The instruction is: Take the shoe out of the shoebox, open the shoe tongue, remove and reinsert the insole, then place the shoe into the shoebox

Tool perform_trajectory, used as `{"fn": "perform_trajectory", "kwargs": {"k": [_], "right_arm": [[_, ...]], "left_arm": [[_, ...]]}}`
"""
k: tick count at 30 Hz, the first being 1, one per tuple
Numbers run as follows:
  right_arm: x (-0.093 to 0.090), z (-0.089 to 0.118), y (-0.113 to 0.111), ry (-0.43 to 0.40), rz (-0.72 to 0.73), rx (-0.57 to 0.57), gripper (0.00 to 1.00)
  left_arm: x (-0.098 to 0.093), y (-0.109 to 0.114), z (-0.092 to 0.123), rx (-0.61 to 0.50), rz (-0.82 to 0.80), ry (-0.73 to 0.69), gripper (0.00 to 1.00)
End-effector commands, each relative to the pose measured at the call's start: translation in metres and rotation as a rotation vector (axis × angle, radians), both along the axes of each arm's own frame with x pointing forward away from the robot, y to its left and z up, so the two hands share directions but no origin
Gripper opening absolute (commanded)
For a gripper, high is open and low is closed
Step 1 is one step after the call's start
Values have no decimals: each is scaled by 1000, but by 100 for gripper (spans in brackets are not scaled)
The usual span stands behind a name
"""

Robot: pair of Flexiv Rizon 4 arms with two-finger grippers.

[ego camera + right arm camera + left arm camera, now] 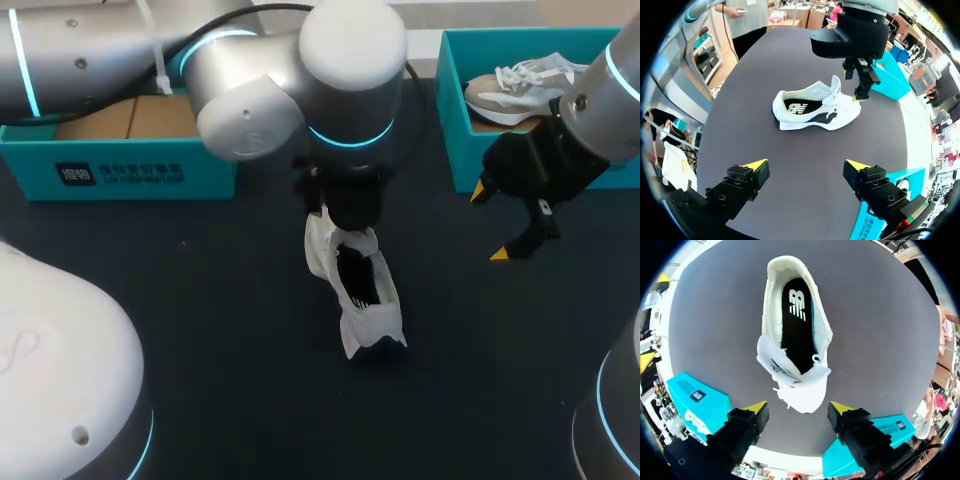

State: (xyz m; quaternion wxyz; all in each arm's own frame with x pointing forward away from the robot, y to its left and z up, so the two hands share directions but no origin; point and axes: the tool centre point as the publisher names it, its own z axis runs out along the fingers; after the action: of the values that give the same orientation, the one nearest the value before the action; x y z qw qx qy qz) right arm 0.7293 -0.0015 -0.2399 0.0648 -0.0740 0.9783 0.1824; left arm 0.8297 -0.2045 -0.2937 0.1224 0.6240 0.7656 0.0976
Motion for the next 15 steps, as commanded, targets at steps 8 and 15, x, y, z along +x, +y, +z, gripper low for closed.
{"fn": "perform_trajectory", "kwargs": {"k": [8, 15], "right_arm": [[0, -1, 1, -1, -1, -3, 100], [0, -1, 1, -1, -1, -3, 100]], "left_arm": [[-2, -8, -14, 6, -9, 3, 38], [-15, -4, -26, 4, -20, 10, 34]]}}
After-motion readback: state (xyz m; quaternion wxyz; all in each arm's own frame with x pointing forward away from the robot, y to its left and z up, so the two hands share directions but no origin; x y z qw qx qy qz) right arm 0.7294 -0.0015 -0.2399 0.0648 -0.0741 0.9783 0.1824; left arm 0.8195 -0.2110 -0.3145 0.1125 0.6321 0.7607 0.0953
